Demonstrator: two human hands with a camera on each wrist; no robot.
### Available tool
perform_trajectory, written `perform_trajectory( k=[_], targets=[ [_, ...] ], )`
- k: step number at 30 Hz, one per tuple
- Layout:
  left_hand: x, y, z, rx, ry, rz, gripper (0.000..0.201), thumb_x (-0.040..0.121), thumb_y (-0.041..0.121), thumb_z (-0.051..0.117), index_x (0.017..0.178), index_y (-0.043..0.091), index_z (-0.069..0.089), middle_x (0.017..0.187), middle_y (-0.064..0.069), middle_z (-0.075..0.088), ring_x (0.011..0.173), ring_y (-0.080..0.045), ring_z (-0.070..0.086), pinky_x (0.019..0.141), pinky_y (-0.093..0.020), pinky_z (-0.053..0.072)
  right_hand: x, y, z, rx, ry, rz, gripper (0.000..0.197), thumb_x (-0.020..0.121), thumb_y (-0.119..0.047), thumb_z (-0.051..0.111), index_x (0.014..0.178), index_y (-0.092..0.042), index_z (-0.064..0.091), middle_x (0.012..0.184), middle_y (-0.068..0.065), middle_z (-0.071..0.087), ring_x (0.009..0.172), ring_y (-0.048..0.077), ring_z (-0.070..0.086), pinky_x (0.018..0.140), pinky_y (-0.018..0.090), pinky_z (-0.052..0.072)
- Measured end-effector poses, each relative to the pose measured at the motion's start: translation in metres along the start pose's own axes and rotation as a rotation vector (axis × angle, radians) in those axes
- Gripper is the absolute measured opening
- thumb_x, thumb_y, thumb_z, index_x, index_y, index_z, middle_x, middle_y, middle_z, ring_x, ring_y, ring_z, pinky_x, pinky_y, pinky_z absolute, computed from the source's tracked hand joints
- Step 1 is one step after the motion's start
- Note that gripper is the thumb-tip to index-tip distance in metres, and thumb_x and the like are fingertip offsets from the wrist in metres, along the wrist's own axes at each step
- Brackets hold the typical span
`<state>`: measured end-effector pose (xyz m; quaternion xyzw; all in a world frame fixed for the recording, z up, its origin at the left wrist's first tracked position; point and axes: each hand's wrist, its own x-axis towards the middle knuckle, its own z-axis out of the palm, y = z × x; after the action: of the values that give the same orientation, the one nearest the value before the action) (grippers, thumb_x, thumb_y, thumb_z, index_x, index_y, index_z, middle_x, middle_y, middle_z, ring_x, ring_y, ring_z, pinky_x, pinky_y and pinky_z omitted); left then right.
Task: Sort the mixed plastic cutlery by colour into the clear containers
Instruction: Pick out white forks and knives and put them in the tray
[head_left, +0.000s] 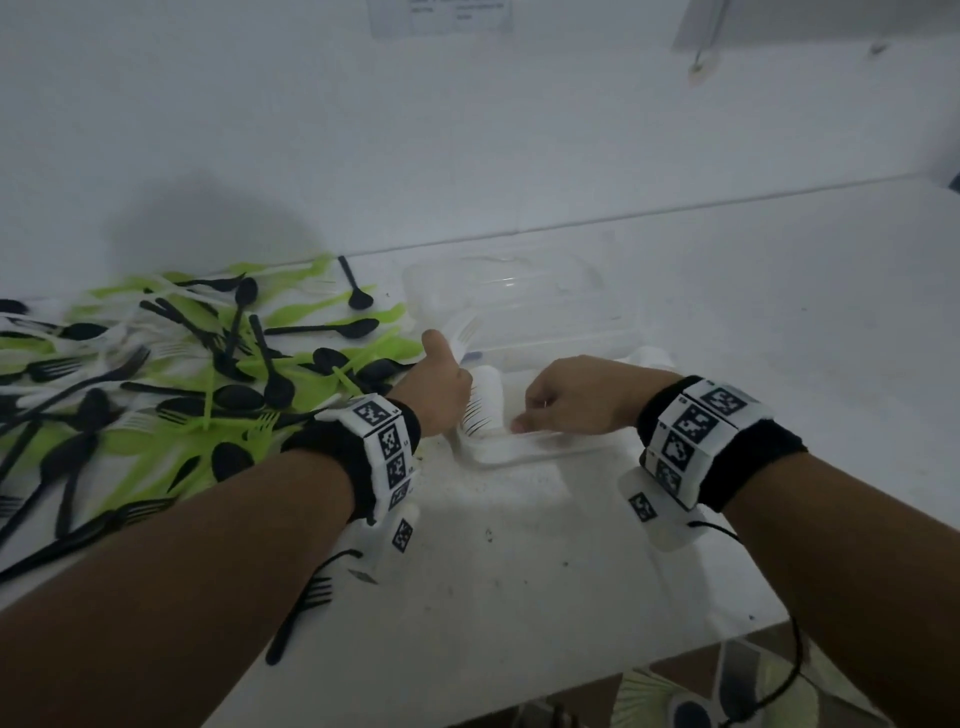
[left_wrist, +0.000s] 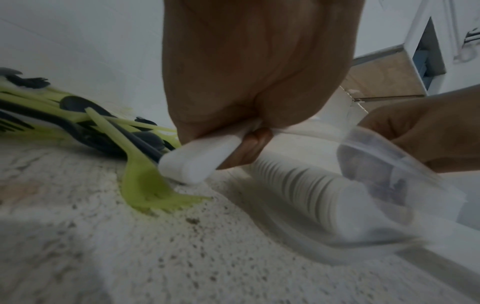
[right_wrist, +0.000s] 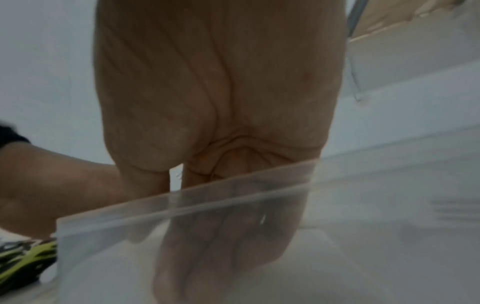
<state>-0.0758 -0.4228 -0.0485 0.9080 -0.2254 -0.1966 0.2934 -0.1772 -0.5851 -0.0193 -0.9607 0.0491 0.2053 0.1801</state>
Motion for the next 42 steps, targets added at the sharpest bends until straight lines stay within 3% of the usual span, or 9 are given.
perform_trajectory(
  k=[3,9,18,25,29,31,34,39,42],
  targets=[
    [-0.003,0.003,0.001,0.015,0.034,-0.017,0.037,0.105,0.012,0.040,0.135,-0.007,0.027,0.097,-0.018,0.050,0.085,-0.030,0.051,0.075,-0.036,0.039,0.002,-0.002,0.000,0.006,-0.019,-0.035,0.038,0.096,-0.052,0.058,0.089,-0.018,0.073,0.089,-0.005,0.072,0.086,0.014,0.063,0.075,0.030,0.045],
    [-0.013,0.011,-0.006,0.021,0.002,-0.052,0.019,0.106,0.017,0.038,0.112,0.008,0.023,0.068,-0.005,0.041,0.056,-0.018,0.040,0.048,-0.031,0.028,-0.017,0.019,-0.020,0.050,0.125,0.078,0.041,0.100,-0.049,0.054,0.088,-0.011,0.064,0.084,0.000,0.071,0.071,0.013,0.068,0.069,0.031,0.050],
    [-0.020,0.019,-0.007,0.007,0.014,-0.056,0.019,0.107,0.017,0.037,0.113,0.008,0.021,0.069,-0.002,0.039,0.057,-0.014,0.038,0.046,-0.028,0.027,-0.025,0.034,-0.006,-0.128,0.080,0.281,0.043,0.102,-0.046,0.048,0.123,-0.010,0.060,0.096,0.000,0.055,0.092,0.021,0.055,0.071,0.029,0.041],
    [-0.020,0.019,-0.004,0.022,0.039,-0.069,0.018,0.107,0.016,0.037,0.111,0.008,0.022,0.069,-0.003,0.041,0.058,-0.014,0.039,0.047,-0.028,0.027,-0.027,0.035,-0.009,-0.084,0.093,0.269,0.039,0.103,-0.044,0.047,0.115,-0.010,0.060,0.096,0.001,0.056,0.091,0.022,0.056,0.075,0.030,0.042],
    [-0.018,0.009,-0.002,-0.014,0.030,-0.064,0.038,0.107,0.024,0.044,0.130,0.007,0.019,0.113,-0.023,0.057,0.078,-0.025,0.057,0.069,-0.034,0.048,-0.030,0.031,-0.003,-0.173,0.247,0.285,0.035,0.102,-0.043,0.047,0.113,-0.010,0.055,0.095,0.003,0.059,0.083,0.024,0.057,0.067,0.033,0.043],
    [-0.025,0.004,-0.003,0.000,0.149,0.016,0.064,0.102,0.033,0.057,0.144,0.014,0.012,0.144,-0.023,0.041,0.098,-0.034,0.063,0.087,-0.042,0.051,-0.032,0.030,-0.003,-0.208,0.399,0.232,0.034,0.102,-0.046,0.048,0.112,-0.014,0.047,0.091,0.002,0.059,0.075,0.024,0.057,0.062,0.033,0.044],
    [-0.041,0.012,-0.007,0.206,0.300,0.243,0.048,0.100,0.034,0.056,0.133,0.013,0.029,0.137,-0.016,0.043,0.082,-0.031,0.064,0.075,-0.044,0.056,-0.033,0.033,-0.009,-0.097,0.646,-0.006,0.040,0.099,-0.046,0.056,0.126,-0.020,0.043,0.102,0.001,0.061,0.080,0.022,0.063,0.066,0.038,0.055],
    [-0.043,0.052,-0.020,0.506,-0.063,0.300,0.025,0.104,0.033,0.046,0.117,0.014,0.036,0.100,-0.003,0.054,0.082,-0.024,0.060,0.071,-0.039,0.050,-0.035,0.040,-0.014,0.021,0.638,-0.393,0.057,0.094,-0.043,0.068,0.144,-0.029,0.044,0.137,-0.004,0.048,0.120,0.015,0.051,0.095,0.029,0.047],
    [-0.037,0.077,-0.017,0.385,-0.258,0.404,0.021,0.105,0.032,0.051,0.111,0.019,0.035,0.087,0.004,0.053,0.074,-0.012,0.054,0.062,-0.027,0.038,-0.036,0.051,-0.013,-0.032,0.617,-0.379,0.033,0.095,-0.039,0.067,0.126,-0.028,0.061,0.116,-0.010,0.059,0.105,0.012,0.055,0.091,0.032,0.048]
  ],
)
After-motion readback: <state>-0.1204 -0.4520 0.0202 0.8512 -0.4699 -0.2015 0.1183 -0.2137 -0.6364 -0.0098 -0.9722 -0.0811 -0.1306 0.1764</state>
